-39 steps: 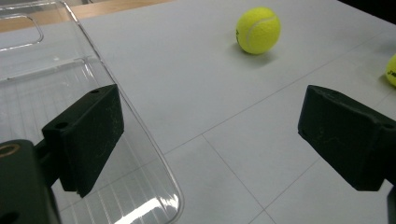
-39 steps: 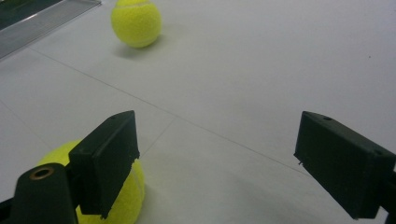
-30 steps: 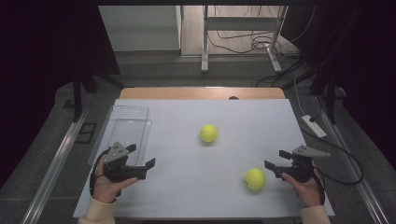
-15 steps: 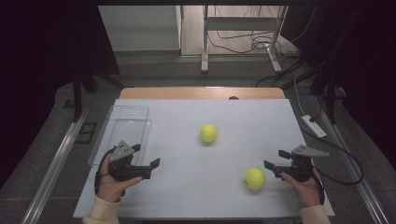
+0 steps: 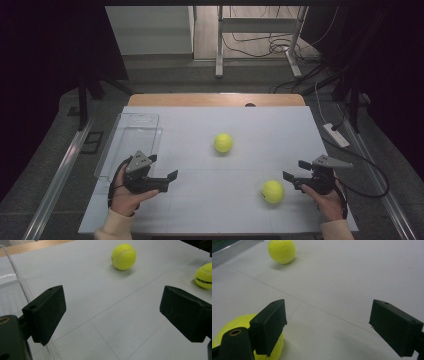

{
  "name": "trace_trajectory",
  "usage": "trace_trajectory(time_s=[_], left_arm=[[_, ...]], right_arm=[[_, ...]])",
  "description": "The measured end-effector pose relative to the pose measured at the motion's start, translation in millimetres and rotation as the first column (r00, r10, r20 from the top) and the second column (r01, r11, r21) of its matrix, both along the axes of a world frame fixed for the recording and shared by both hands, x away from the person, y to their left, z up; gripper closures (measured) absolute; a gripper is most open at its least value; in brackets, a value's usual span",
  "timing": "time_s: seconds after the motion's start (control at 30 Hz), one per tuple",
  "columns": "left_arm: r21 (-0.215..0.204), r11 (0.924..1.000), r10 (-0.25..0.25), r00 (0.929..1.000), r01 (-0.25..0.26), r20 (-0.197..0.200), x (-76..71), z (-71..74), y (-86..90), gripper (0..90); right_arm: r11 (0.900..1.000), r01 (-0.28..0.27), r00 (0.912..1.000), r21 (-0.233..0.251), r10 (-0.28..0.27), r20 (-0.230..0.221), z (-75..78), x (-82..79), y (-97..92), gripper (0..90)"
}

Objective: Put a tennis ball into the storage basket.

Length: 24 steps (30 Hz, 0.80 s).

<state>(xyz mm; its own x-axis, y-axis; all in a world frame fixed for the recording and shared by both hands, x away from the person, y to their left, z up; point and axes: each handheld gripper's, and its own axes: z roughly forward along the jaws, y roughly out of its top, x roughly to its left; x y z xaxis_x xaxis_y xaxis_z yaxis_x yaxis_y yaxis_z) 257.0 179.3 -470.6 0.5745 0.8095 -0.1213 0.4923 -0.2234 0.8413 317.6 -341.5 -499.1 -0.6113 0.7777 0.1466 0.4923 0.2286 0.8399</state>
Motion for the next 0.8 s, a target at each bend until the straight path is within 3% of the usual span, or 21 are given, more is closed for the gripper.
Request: trace_trajectory(time_s=[0.07, 0.8], left_arm=[[-0.021, 0.9997, -0.012, 0.9999, 0.012, -0.008, 3.1, 1.6, -5.3, 7.8], [0.042, 0.9970, -0.065, 0.9978, 0.065, -0.015, 24.3, 10.6, -38.5, 7.8]], right_arm=[[1.0000, -0.003, 1.0000, 0.001, 0.003, 0.001, 0.2, -0.7, 0.6, 14.1], [1.0000, 0.006, 1.0000, 0.004, -0.006, -0.001, -0.2, -1.9, 0.6, 14.0]])
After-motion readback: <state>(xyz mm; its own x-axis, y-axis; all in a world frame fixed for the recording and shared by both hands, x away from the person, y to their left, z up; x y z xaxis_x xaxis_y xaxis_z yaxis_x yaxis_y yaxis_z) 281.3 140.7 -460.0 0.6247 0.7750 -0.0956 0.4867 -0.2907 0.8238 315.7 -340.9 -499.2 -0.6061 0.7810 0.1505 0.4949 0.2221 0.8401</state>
